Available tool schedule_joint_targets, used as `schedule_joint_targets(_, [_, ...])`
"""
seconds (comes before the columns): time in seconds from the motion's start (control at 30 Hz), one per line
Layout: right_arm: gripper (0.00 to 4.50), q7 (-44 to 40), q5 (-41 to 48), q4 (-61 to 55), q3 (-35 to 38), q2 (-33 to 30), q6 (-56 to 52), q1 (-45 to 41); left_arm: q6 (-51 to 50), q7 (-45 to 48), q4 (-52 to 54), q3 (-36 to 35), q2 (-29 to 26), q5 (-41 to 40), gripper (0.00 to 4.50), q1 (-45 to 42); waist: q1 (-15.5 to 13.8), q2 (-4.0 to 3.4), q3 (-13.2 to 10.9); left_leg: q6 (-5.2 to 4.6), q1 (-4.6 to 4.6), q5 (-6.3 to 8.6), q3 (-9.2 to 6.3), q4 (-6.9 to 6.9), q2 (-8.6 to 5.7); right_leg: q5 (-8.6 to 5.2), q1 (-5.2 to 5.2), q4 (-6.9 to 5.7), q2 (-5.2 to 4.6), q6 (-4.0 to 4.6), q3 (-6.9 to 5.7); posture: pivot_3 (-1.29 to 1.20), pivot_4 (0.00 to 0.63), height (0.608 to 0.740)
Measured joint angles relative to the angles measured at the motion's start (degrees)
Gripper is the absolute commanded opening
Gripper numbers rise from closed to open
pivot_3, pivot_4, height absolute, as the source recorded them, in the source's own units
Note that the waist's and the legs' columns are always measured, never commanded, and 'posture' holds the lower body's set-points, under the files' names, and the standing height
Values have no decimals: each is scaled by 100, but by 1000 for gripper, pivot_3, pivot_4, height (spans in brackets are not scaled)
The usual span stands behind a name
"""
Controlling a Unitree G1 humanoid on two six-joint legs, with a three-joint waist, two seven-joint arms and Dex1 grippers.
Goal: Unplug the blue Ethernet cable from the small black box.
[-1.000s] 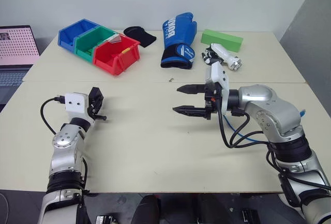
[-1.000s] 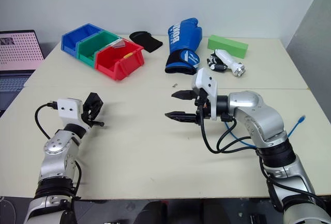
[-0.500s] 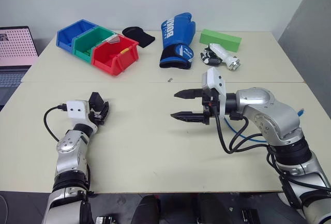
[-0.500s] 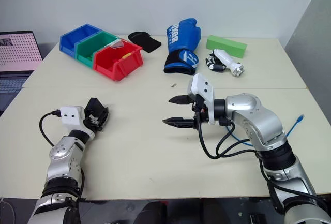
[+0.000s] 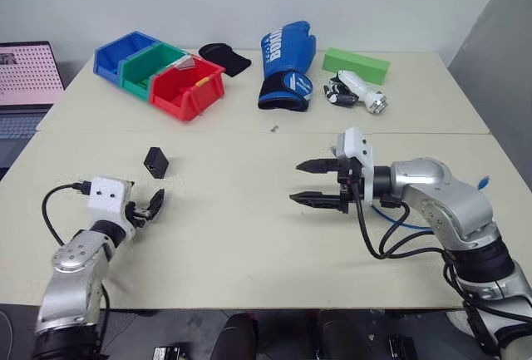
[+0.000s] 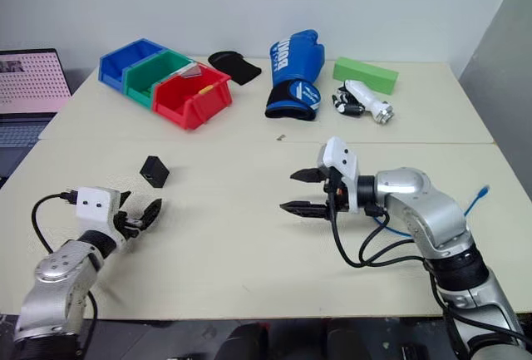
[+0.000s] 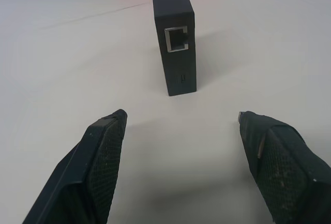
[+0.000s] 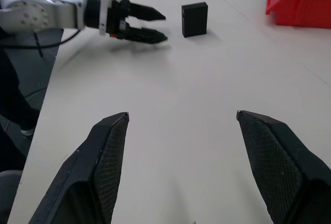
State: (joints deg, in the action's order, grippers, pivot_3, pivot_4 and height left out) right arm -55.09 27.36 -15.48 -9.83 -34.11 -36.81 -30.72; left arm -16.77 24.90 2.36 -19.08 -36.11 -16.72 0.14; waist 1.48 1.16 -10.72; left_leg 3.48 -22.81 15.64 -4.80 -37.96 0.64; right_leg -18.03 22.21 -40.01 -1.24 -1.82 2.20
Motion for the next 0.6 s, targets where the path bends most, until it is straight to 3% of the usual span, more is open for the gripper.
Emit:
schedule_joint_targets(0.33, [3550,-594,-325,701,699,-1285,781,554,-1055,1493,1083,-877,-1203,-1002,3669,665,32,-1,-1,-1,9,1,22,6,8,-1,1,2,5,1,3,0,150,740])
schedule_joint_targets(0.6, [3550,-839,-419,1105,883,-1579,1017,556,-1424,2057,1316,-1234,-1435,-1357,3669,817,36,-2,-1,-1,10,1,25,7,8,-1,0,2,7,1,8,0,150,740])
